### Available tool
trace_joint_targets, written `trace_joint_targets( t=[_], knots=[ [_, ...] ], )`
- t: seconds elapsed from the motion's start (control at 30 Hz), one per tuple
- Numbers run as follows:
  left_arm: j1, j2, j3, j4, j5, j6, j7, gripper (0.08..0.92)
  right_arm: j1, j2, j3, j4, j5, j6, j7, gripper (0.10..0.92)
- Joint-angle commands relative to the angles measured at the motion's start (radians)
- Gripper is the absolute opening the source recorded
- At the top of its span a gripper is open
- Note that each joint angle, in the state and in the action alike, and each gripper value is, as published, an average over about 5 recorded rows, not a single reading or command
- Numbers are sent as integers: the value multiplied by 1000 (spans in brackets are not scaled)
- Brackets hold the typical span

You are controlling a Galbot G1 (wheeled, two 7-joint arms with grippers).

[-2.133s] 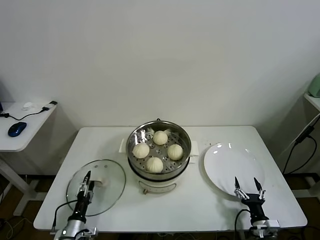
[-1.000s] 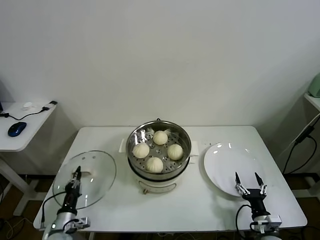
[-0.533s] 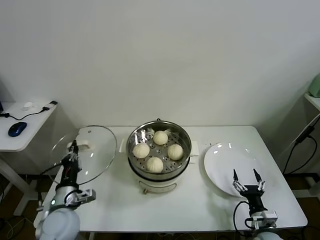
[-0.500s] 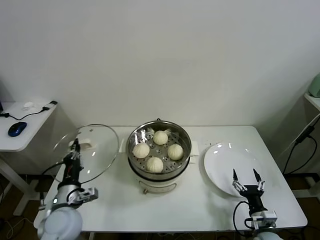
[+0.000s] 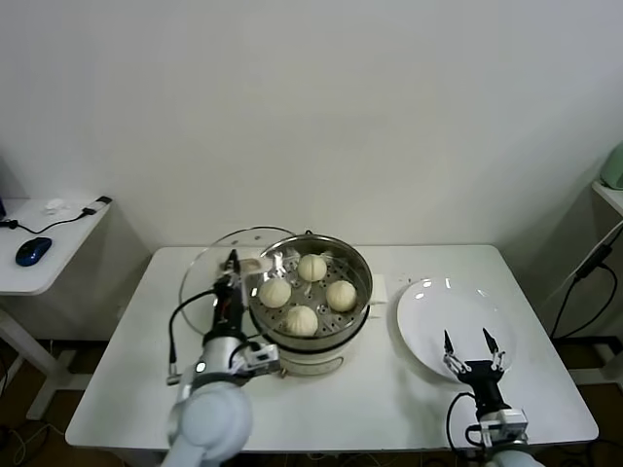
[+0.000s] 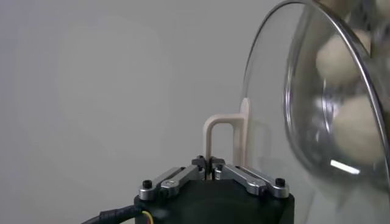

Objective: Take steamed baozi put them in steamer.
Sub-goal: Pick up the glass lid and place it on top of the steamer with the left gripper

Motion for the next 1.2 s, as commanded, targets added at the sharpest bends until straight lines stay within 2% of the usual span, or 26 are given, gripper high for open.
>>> trace_joint_targets(
  t=[0.03,0.27,0.7,1.2],
  knots=[
    [-108,-177,240,110,175,81,67,133,0,6,1,-5,-13,10,-1,823],
    [-139,-222,275,217,171,75,23,133,-3,17,3,-10,-14,26,-3,823],
    [-192,-136,212,322,95,40,-57,133,-4,27,12,-28,-16,60,6,823],
    [-168,-128,184,344,123,13,-73,133,-5,28,15,-28,-20,73,7,823]
  ],
)
